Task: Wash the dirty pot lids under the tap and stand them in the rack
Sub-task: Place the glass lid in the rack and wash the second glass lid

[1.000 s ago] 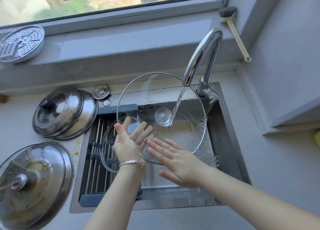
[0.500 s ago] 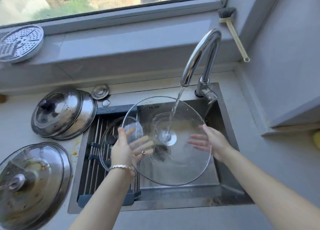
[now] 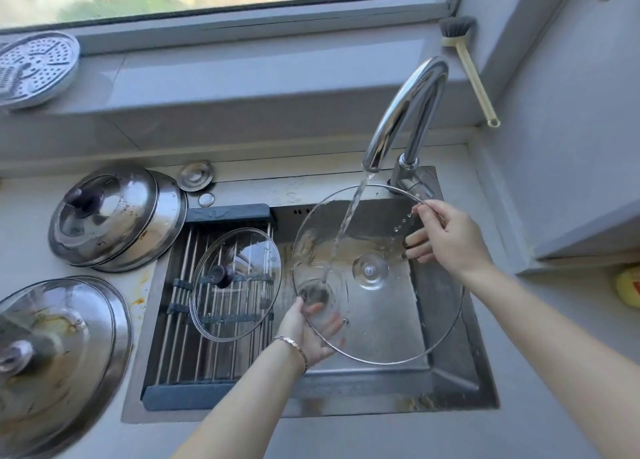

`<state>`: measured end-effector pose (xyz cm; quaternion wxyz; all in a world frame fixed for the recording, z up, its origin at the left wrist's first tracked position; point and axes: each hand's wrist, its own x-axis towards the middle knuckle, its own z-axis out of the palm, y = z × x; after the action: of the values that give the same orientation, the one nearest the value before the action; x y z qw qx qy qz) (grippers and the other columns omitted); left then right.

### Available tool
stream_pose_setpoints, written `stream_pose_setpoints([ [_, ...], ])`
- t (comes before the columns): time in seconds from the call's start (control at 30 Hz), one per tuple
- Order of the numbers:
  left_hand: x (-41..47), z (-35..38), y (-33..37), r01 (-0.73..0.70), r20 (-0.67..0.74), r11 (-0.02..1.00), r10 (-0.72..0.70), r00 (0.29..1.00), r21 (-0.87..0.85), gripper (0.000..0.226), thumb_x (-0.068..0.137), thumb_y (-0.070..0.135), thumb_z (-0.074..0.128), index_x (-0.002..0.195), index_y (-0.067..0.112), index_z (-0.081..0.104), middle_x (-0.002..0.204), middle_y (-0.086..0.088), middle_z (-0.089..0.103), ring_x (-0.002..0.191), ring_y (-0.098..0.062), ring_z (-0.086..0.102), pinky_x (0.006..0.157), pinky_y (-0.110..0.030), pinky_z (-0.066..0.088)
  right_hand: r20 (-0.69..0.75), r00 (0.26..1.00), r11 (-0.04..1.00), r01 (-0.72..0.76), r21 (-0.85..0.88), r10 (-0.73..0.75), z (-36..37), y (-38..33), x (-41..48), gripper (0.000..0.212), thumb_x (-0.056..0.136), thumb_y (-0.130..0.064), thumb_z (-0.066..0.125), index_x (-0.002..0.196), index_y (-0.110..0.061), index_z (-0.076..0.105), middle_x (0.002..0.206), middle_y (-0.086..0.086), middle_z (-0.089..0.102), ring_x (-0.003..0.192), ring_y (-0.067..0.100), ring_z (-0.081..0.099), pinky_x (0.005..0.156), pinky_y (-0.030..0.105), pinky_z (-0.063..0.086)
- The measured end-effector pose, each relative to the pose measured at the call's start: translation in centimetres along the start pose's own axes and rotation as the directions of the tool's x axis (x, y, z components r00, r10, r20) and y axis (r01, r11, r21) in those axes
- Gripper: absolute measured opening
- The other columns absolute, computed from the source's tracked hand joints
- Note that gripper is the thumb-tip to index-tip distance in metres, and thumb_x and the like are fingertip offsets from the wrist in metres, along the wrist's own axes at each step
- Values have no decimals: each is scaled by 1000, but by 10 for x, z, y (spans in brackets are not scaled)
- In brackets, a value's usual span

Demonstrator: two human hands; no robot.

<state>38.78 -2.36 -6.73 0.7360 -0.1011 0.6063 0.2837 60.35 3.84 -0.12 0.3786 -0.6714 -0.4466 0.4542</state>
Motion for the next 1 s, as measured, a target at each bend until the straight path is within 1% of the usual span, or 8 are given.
stream_pose_setpoints([
  [0.2, -18, -8, 28, -324, 2, 946, 324, 946, 2, 34, 97, 41, 34, 85, 16, 54, 92, -7, 64, 83, -24, 61, 79, -40, 47, -95, 993, 972, -41, 231, 65, 10, 25, 5, 19, 98, -25, 42, 88, -19, 57, 56, 4, 68, 46, 17, 65, 42, 23, 51],
  [0.37, -53, -16, 56, -540, 23, 800, 555, 832, 262, 27, 98, 23, 39, 87, 6, 57, 90, -15, 68, 61, -18, 71, 54, -30, 59, -84, 950, 904, -256, 342, 301, 43, 59, 4, 24, 100, -25, 38, 100, -7, 55, 59, 8, 64, 38, 9, 60, 39, 17, 47],
  [0.53, -76, -12, 65, -557, 34, 690, 614, 789, 462, 23, 95, 13, 47, 83, -1, 60, 83, -22, 67, 53, -18, 69, 46, -30, 57, 81, 849, 824, -527, 209, 523, 68, 80, -2, 17, 100, -23, 36, 95, -11, 47, 65, 9, 52, 38, 13, 56, 37, 17, 43],
  [0.6, -81, -10, 63, -546, 8, 690, 617, 787, 475, 22, 94, 11, 48, 80, -4, 58, 78, -23, 66, 49, -19, 68, 43, -29, 56, 158, 821, 836, -541, -87, 548, 69, 83, -6, 16, 97, -26, 41, 86, -13, 44, 68, 9, 50, 51, 19, 51, 46, 25, 41],
  [0.7, -82, -7, 54, -496, -43, 725, 584, 811, 478, 23, 95, 8, 46, 81, -8, 54, 75, -25, 64, 45, -20, 66, 39, -27, 54, 215, 877, 760, -224, -610, 430, 61, 72, -21, 43, 94, -39, 42, 122, -8, 47, 115, 18, 55, 105, 29, 55, 82, 32, 42],
  [0.77, -80, -3, 46, -460, -67, 754, 549, 833, 468, 23, 95, 5, 44, 79, -9, 53, 74, -24, 63, 41, -19, 65, 39, -27, 54, 407, 867, 813, 3, -582, 288, 55, 45, -42, 66, 94, -51, 38, 145, -12, 26, 147, 11, 33, 136, 23, 30, 108, 34, 28],
  [0.9, -77, 13, 35, -432, -69, 808, 497, 865, 402, 17, 93, -3, 40, 85, -12, 52, 66, -23, 63, 40, -20, 64, 36, -25, 51, 749, 643, 824, 331, -459, 159, 45, 5, -77, 70, 86, -56, 50, 146, -28, 24, 148, -8, 34, 134, 7, 33, 108, 24, 26],
  [1.0, -83, 26, 30, -436, -57, 834, 481, 875, 339, 14, 91, 0, 43, 83, -8, 53, 73, -24, 65, 46, -21, 67, 43, -26, 56, 689, 714, 616, 601, -509, -126, 41, 10, -82, 45, 92, -30, 51, 137, -24, 45, 129, 1, 57, 114, 22, 56, 91, 33, 47],
])
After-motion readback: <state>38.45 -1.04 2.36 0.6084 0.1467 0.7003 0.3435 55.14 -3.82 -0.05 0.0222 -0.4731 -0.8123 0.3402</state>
